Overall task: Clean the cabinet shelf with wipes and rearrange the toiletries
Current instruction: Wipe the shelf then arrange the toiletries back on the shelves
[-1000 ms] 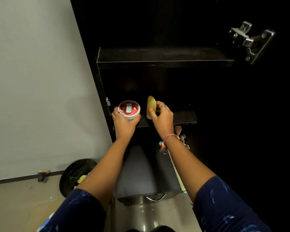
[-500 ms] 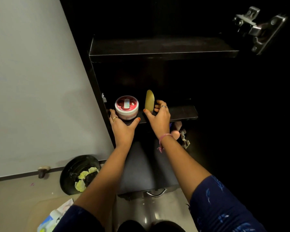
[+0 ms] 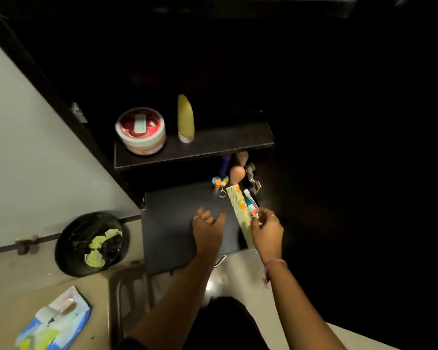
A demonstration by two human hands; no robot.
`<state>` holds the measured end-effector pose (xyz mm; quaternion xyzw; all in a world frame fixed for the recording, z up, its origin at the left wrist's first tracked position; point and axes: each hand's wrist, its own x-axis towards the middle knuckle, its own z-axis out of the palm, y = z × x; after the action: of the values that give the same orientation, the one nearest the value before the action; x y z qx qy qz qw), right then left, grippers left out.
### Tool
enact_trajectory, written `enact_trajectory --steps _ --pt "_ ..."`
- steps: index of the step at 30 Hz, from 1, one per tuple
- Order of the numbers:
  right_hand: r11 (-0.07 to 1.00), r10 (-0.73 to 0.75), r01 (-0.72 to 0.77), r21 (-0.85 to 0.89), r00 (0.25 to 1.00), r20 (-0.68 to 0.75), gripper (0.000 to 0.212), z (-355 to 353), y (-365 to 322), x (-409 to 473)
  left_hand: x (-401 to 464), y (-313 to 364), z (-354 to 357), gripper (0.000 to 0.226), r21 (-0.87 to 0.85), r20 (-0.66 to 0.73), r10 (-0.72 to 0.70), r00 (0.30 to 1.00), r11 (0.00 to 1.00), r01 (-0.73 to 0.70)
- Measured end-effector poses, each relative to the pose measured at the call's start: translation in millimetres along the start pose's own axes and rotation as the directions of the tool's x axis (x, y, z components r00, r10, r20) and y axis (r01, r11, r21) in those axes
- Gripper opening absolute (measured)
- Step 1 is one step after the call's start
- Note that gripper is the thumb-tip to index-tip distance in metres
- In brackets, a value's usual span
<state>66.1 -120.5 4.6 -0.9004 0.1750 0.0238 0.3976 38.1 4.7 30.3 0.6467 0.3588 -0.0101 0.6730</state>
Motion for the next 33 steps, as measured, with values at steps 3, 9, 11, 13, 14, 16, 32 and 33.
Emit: enact_trajectory --steps 3,9,11,13,14,16,32,33 --pt "0.966 0.052 -0.009 -0.257 0.985 0.163 0.035 16.1 34.6 5.0 10.5 -20.9 28.0 0.017 0.089 0.032 -0.102 0.994 0.991 0.099" --pt "0.819 0.004 0.123 -0.561 0.976 0.22 0.036 40.3 59.4 9.9 39.9 -64.4 61.9 0.033 0.247 0.159 -0.247 0.956 0.947 0.203" --pt "0.812 0.044 0.081 -0.578 0.979 0.198 0.041 46.5 63.6 9.5 42.9 -71.0 69.9 0.033 0.241 0.155 -0.26 0.953 0.945 0.219" --pt "0.831 0.091 0.032 -0.555 0.977 0.194 0.044 47.3 66.5 8.3 42.9 -73.5 76.4 0.032 0.207 0.155 -0.257 0.954 0.953 0.223" --pt "0.84 0.111 0.014 -0.542 0.974 0.197 0.045 46.2 67.3 8.1 42.9 -75.5 78.9 0.031 0.191 0.148 -0.254 0.956 0.956 0.225" --pt "0.882 0.155 -0.047 -0.468 0.969 0.194 0.046 44.2 67.9 9.8 43.8 -78.2 79.7 0.029 0.199 0.141 -0.255 0.956 0.954 0.225" --pt "0.876 0.111 -0.371 0.308 0.776 0.621 0.018 -79.2 16.1 -31.4 4.8 13.9 -26.9 0.037 -0.117 0.309 -0.027 0.951 0.991 0.066" --pt "0.858 0.071 -0.382 0.343 0.75 0.658 0.021 -91.8 8.8 -35.0 -0.1 28.1 -34.6 0.034 -0.168 0.321 -0.003 0.947 0.984 0.06"
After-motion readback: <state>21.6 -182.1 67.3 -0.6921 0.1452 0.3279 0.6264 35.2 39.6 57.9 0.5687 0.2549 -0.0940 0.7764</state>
